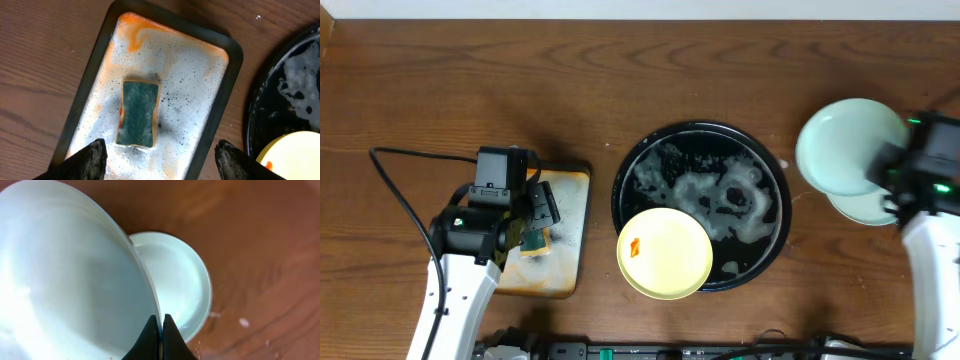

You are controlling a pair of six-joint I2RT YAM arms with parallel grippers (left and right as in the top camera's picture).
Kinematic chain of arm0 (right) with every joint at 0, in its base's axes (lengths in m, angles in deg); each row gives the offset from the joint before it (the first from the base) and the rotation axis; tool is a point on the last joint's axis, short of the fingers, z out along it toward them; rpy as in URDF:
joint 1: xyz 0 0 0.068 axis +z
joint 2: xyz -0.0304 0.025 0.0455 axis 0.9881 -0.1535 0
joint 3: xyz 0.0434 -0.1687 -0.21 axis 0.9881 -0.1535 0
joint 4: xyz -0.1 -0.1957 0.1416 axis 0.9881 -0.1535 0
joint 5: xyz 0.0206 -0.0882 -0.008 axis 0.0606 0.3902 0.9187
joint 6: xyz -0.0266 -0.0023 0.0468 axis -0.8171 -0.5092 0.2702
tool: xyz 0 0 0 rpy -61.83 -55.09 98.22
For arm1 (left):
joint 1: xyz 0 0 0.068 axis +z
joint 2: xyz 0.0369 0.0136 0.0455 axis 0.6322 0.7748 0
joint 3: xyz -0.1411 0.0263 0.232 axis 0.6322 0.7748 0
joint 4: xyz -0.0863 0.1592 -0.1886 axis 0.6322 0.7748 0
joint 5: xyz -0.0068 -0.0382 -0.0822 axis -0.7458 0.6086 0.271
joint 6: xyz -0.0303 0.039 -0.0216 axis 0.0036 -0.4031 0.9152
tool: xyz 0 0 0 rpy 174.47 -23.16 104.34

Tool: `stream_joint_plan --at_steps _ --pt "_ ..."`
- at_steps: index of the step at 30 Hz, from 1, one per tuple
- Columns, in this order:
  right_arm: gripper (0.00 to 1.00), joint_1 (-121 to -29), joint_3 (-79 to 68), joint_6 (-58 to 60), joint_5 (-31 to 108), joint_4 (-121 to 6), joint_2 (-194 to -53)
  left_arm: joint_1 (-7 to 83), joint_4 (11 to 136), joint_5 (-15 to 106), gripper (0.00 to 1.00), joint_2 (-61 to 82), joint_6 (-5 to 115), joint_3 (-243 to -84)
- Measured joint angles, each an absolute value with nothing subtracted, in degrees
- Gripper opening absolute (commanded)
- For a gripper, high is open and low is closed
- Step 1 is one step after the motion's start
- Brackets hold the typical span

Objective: Clean dirty plates on tray and stack at the side
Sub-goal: 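Carry the green plate right and stack it on the cleaned plate, then move the right gripper to the yellow plate and lift its edge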

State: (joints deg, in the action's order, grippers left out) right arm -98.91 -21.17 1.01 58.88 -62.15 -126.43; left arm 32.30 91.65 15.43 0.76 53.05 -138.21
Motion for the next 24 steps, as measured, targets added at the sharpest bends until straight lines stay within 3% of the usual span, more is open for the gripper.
stream_joint_plan --at_steps 6,13,17,24 --pt "0.01 -113.4 -21.2 2.6 48.0 -63.4 -129.9 32.3 91.6 15.6 0.70 0.8 53.0 -138.2" --pt "0.02 -117.4 -21.2 3.5 43.3 -61.6 -139.1 32.3 91.4 15.8 0.70 0.8 53.0 -138.2" --pt "0.28 -117.5 -21.2 4.1 42.1 -59.0 -142.1 32.3 91.4 15.9 0.70 0.8 53.0 -138.2" --pt "0.42 -117.6 -21.2 4.1 39.7 -59.1 -137.6 32.3 91.7 16.0 0.70 0.8 53.0 -138.2"
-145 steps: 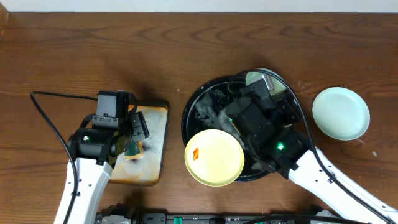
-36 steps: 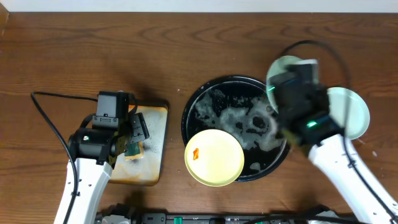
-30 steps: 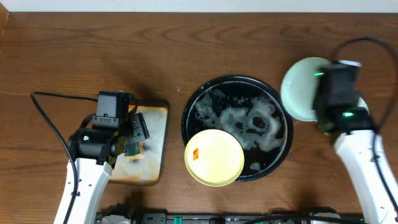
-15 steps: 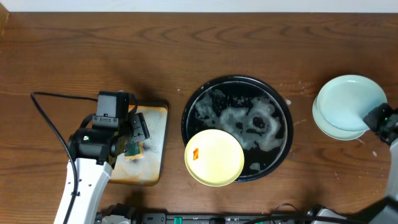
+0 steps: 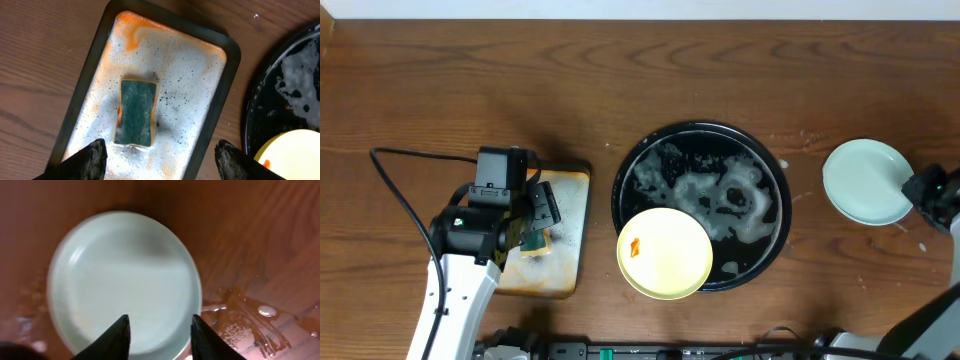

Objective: Clean dirty plates on tray and stack at the side
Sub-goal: 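Move the right gripper to the yellow plate and lift its edge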

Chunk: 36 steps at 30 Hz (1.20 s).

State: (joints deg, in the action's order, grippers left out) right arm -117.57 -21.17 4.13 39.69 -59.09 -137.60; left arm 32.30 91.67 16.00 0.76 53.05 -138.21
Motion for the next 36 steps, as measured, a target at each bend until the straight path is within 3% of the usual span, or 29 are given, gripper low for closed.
stream_joint_plan --at_steps 7,15,23,28,36 --pt "0.44 -115.1 -21.0 4.0 24.5 -64.4 -121.6 32.3 91.4 16.0 0.70 0.8 53.0 -138.2" --pt "0.44 -95.0 -20.8 1.0 16.7 -81.3 -112.2 32.3 91.4 16.0 0.70 0.8 53.0 -138.2" --pt "0.47 -70.7 -21.3 -1.2 18.3 -85.2 -118.1 32.3 91.4 16.0 0.70 0.8 53.0 -138.2" --pt "0.42 -57.8 -22.2 -0.5 23.3 -84.5 -127.9 32.3 91.4 16.0 0.70 0.8 53.0 -138.2" --pt "0.50 -50.0 -23.3 4.6 29.4 -83.4 -142.8 32.3 91.8 16.2 0.70 0.8 53.0 -138.2"
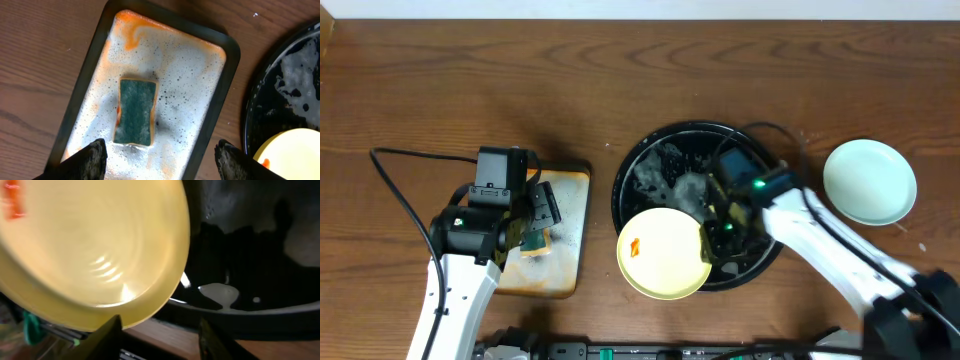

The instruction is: Clean dirty plates on tray and stack at the side

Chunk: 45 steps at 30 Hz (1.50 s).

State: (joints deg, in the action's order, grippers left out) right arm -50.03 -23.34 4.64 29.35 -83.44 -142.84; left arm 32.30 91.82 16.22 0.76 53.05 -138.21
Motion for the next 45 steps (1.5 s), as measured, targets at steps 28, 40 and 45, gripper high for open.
stream_joint_plan --at_steps 28,40,45 --pt "0.01 -57.0 -24.3 10.1 40.7 -71.1 -143.5 32.3 91.9 16.2 0.70 0.8 53.0 -138.2" --pt "0.01 -59.1 -21.5 6.5 58.7 -67.0 -141.9 32.3 91.9 16.2 0.70 0.8 53.0 -138.2" --pt "0.01 -59.1 -21.5 6.1 61.3 -67.0 -141.9 32.3 92.0 16.2 0.70 0.8 53.0 -138.2"
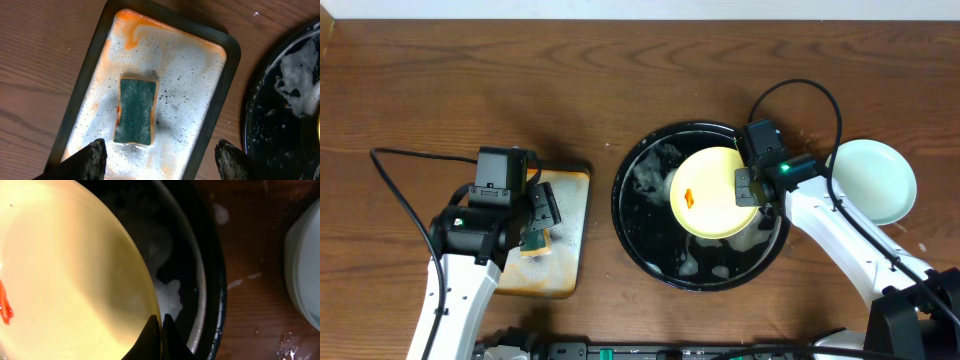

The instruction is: Clean dirty plates on tray and stack at the side

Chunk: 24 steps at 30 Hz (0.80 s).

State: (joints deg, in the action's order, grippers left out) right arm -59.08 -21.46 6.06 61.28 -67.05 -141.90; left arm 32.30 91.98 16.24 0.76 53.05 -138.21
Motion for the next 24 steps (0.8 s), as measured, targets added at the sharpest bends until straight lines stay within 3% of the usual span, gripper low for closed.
stream_joint_plan --at_steps 7,16,17,20,24 --pt "0.01 -59.1 -21.5 5.9 62.1 -67.2 -141.9 32.3 89.2 16.2 0.70 4.6 53.0 -135.8" --pt "0.01 -59.1 -21.5 5.9 62.3 -67.2 -141.9 32.4 83.9 13.1 0.68 20.6 57.1 -131.2" --pt "0.01 -59.1 -21.5 5.9 62.3 -67.2 -141.9 32.4 83.2 12.7 0.64 22.3 57.9 -131.2" --pt "0.01 -59.1 -21.5 5.9 62.3 -67.2 -141.9 32.5 80.7 11.4 0.31 27.8 60.0 -131.2" --pt "0.01 -59.1 -21.5 5.9 62.3 -67.2 -141.9 32.5 79.4 10.6 0.08 33.1 60.5 -131.6"
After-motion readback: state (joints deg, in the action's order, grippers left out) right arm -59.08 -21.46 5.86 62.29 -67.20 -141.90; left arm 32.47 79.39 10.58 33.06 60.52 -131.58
